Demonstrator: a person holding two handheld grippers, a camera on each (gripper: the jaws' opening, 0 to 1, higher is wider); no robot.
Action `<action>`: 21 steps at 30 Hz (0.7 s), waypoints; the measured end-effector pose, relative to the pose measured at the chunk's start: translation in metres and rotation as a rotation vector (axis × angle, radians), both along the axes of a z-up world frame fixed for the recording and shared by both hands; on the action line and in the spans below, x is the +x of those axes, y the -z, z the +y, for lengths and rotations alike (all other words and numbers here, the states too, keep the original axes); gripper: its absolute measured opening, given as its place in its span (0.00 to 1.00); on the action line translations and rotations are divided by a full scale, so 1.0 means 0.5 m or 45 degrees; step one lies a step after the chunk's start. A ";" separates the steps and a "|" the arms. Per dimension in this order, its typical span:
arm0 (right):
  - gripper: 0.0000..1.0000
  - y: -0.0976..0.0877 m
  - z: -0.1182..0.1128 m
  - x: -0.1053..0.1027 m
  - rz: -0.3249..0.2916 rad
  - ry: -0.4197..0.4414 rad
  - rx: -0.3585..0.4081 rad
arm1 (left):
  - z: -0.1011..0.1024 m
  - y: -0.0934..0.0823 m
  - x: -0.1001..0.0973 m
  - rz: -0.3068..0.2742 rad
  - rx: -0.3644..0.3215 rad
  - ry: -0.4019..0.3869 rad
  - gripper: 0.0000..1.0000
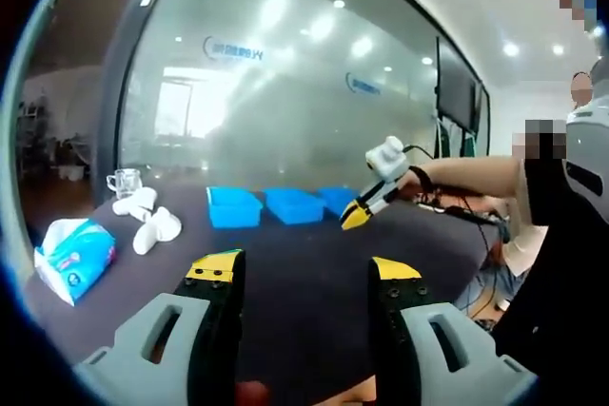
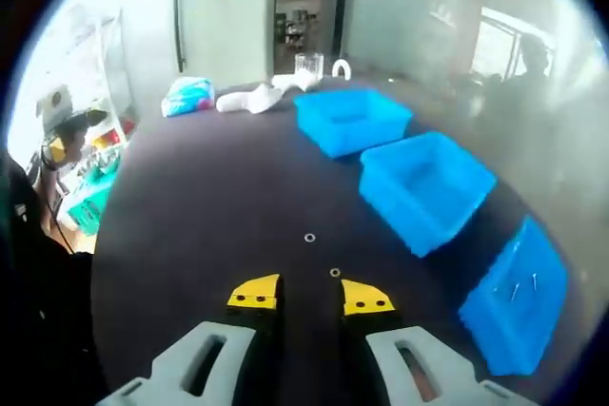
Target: Sort the screws, nuts, and washers into the corresponding bins
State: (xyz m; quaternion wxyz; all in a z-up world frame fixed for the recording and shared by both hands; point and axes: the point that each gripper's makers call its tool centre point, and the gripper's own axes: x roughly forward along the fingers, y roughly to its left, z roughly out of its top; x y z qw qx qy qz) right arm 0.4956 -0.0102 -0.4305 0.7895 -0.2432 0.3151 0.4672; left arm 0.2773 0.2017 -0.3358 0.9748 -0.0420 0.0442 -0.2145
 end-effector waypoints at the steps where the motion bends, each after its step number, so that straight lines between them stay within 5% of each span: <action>1: 0.18 0.006 -0.001 0.003 -0.002 -0.011 -0.032 | 0.001 0.000 -0.001 0.000 -0.003 -0.002 0.51; 21: 0.13 0.060 0.017 0.059 0.130 -0.135 -0.306 | -0.011 -0.003 -0.001 0.003 0.008 0.002 0.51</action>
